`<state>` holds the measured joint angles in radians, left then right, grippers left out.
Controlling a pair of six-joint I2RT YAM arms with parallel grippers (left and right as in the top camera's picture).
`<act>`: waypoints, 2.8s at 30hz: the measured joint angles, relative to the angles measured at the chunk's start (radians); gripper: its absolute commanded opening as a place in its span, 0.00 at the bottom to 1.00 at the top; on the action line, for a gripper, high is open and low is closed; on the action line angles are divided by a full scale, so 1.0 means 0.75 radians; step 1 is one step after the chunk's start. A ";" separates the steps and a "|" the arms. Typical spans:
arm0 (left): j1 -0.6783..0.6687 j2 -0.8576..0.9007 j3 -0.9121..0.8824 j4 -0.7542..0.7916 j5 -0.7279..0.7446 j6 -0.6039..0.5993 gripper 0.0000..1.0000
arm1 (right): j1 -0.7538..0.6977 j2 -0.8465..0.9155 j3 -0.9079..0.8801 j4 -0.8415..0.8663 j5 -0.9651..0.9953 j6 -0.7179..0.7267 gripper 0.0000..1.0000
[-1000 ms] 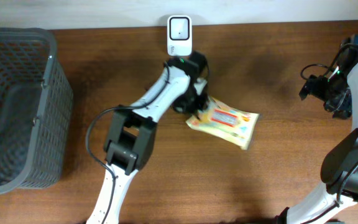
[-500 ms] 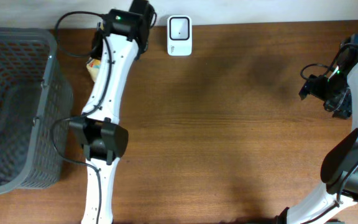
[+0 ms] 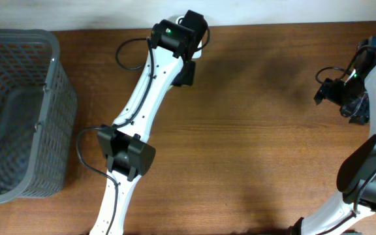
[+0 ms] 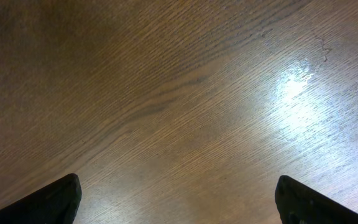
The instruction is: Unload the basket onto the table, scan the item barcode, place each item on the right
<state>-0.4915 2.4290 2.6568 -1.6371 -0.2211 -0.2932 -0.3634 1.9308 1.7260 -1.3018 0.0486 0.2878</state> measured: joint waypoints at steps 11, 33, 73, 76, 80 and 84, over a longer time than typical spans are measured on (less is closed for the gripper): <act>-0.017 0.000 -0.001 0.143 0.004 0.084 0.11 | 0.000 0.000 0.000 0.001 0.000 0.000 0.99; 0.098 0.020 -0.203 0.354 0.452 -0.100 0.33 | 0.000 0.000 0.000 -0.001 0.000 0.000 0.99; 0.222 0.100 -0.364 0.194 0.312 0.058 0.00 | 0.000 0.000 0.001 0.001 0.000 0.000 0.99; 0.251 0.079 0.031 0.015 -0.162 0.057 0.00 | 0.000 0.000 0.000 -0.001 0.000 0.000 0.99; 0.257 0.082 0.126 -0.055 -0.923 0.063 0.00 | 0.000 0.000 0.000 0.001 0.000 -0.001 0.99; 0.323 0.082 0.125 -0.060 -0.998 0.063 0.00 | 0.000 0.000 0.000 0.001 0.000 0.000 0.99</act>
<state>-0.2489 2.4908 2.7506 -1.6821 -0.9695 -0.2462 -0.3634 1.9308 1.7260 -1.3014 0.0486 0.2878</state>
